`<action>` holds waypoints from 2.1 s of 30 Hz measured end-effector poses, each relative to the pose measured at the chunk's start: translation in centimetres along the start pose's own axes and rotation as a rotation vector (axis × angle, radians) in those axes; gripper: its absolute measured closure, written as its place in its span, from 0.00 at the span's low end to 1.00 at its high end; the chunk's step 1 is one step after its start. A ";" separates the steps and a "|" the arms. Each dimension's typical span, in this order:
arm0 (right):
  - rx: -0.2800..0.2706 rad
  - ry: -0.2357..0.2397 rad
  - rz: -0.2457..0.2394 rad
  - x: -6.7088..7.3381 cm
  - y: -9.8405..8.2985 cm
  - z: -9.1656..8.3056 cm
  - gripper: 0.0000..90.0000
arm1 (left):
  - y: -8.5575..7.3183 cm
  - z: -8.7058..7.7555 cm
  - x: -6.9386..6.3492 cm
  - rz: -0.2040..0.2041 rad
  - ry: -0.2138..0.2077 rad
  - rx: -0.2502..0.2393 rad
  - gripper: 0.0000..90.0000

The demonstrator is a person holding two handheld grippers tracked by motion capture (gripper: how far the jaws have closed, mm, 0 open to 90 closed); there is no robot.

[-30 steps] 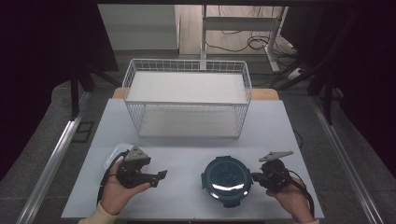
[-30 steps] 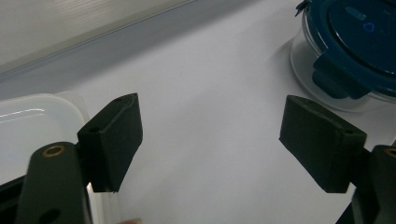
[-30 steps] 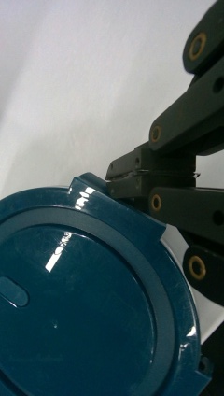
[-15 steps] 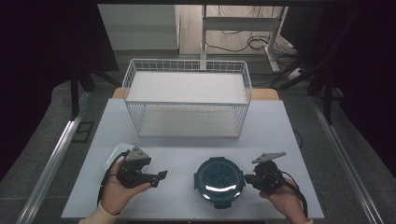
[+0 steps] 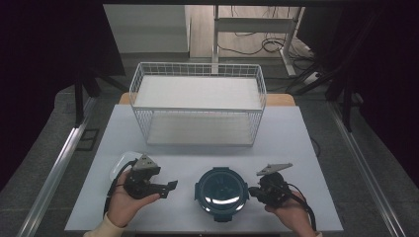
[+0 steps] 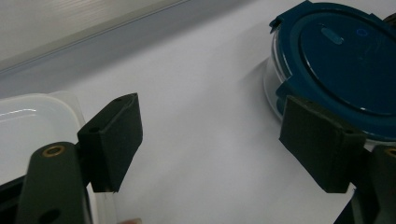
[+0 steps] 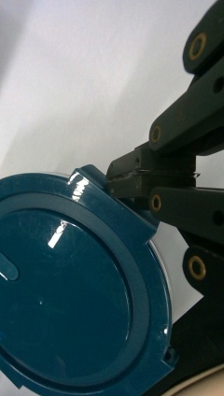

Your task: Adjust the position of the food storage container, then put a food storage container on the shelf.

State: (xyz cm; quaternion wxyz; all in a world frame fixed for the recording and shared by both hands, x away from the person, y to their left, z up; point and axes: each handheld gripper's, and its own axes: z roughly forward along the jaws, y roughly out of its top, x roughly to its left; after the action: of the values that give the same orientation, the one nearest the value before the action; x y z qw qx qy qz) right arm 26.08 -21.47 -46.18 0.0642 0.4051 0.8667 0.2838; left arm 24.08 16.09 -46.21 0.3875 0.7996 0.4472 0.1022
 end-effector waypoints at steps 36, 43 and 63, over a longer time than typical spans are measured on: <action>-0.259 0.112 0.110 -1.4 -0.7 -2.1 0.32 | 0.0 -0.9 0.1 -0.022 -0.027 -0.039 0.23; -0.261 0.115 0.129 -1.4 -0.8 -1.9 0.23 | 0.1 -0.8 -0.3 -0.059 -0.048 -0.054 0.20; -0.243 0.187 0.189 -0.9 -1.1 -0.4 0.18 | 0.2 1.3 -1.4 -0.173 -0.217 -0.033 0.13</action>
State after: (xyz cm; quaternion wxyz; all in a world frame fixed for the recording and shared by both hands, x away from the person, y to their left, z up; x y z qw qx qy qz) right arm 25.82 -22.92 -46.54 0.0049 0.4459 0.7863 0.4277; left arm 24.04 14.19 -46.71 0.4542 0.7579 0.4681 -0.0112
